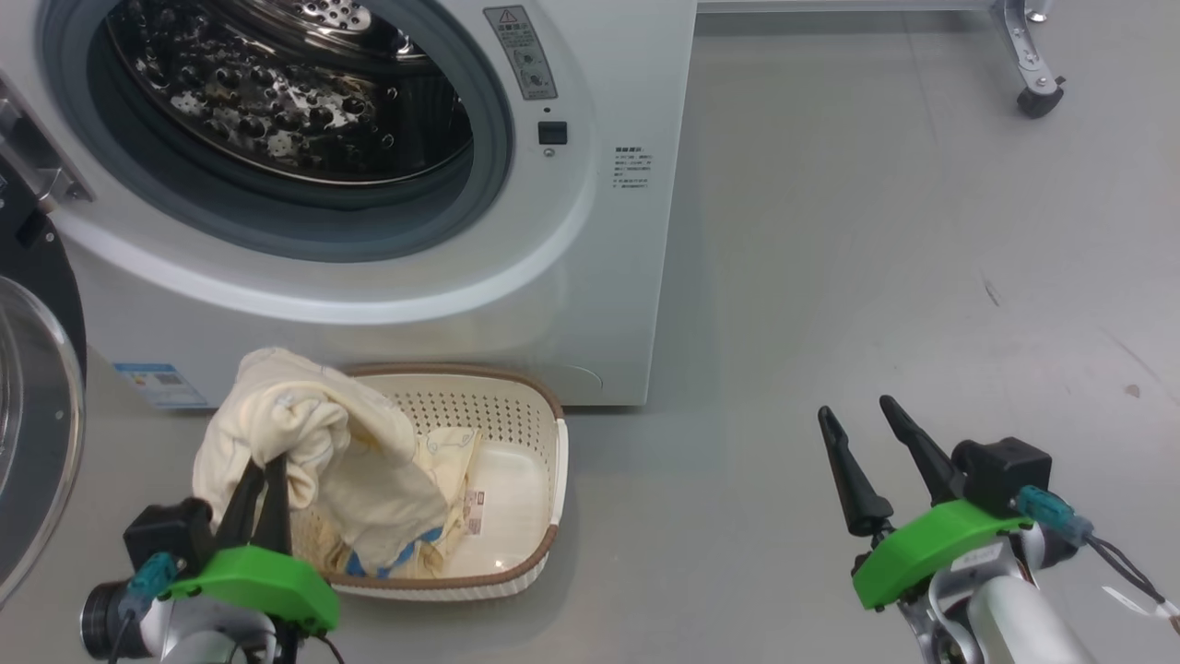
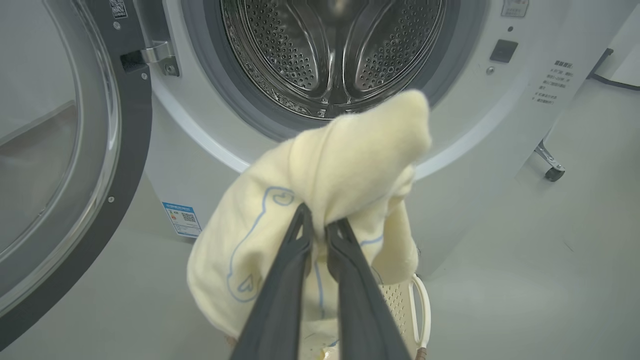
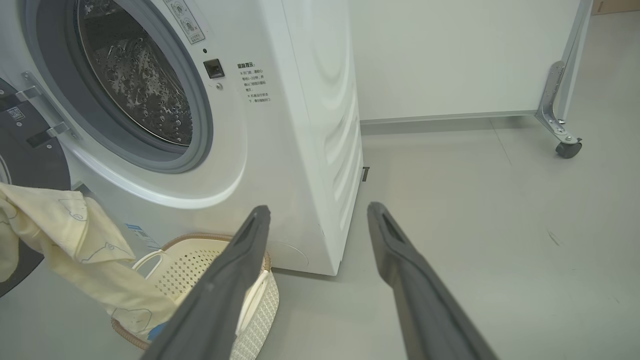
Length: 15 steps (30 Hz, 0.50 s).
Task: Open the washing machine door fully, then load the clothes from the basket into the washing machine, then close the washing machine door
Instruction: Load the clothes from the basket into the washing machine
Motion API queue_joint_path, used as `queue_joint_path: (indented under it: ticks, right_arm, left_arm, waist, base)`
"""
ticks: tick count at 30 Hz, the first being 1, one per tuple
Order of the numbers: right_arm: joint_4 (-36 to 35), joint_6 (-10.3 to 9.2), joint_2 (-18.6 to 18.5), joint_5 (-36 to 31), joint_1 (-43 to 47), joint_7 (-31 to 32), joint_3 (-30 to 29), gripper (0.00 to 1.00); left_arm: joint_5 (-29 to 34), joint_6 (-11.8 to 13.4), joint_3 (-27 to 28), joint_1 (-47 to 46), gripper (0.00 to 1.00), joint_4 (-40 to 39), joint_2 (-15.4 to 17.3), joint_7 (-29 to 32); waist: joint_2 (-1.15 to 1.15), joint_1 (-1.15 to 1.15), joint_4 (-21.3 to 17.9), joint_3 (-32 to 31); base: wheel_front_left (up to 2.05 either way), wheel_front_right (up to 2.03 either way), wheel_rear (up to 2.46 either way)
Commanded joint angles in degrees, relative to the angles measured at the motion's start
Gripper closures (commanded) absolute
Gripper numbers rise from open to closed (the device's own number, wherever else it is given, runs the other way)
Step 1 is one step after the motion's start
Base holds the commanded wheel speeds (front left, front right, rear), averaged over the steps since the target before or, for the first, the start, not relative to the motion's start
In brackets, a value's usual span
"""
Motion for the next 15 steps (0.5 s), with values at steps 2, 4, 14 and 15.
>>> queue_joint_path:
  ticks: [2,4,14,15]
  right_arm:
    - [-1.56,0.01,-0.26,0.56,-1.44,-0.51,1.17,0.0]
    - [-1.51,0.01,-0.22,0.5,-1.63,-0.62,1.07,0.0]
    - [-1.67,0.01,-0.04,0.14,-3.2,-1.11,0.83,0.0]
    - [-1.69,0.01,-0.03,0.1,-3.36,-1.15,0.82,0.0]
  left_arm:
    - [1.18,-0.34,3.89,-1.35,1.0,-3.25,0.9,-0.83]
    - [1.94,-0.72,5.15,-1.26,1.0,-4.42,0.47,-0.83]
    - [5.53,-2.96,11.54,-4.45,1.0,-8.62,-2.0,-0.83]
    - [5.79,-3.21,12.09,-5.02,1.0,-8.88,-2.23,-0.83]
  waist:
    - [0.0,0.01,-0.33,0.54]
    - [0.0,0.01,-0.59,1.09]
    - [0.0,0.01,-2.3,5.76]
    - [0.0,0.01,-2.49,6.3]
  base:
    - [0.0,0.0,0.0]
    - [0.0,0.0,0.0]
    - [0.0,0.0,0.0]
    - [0.0,0.0,0.0]
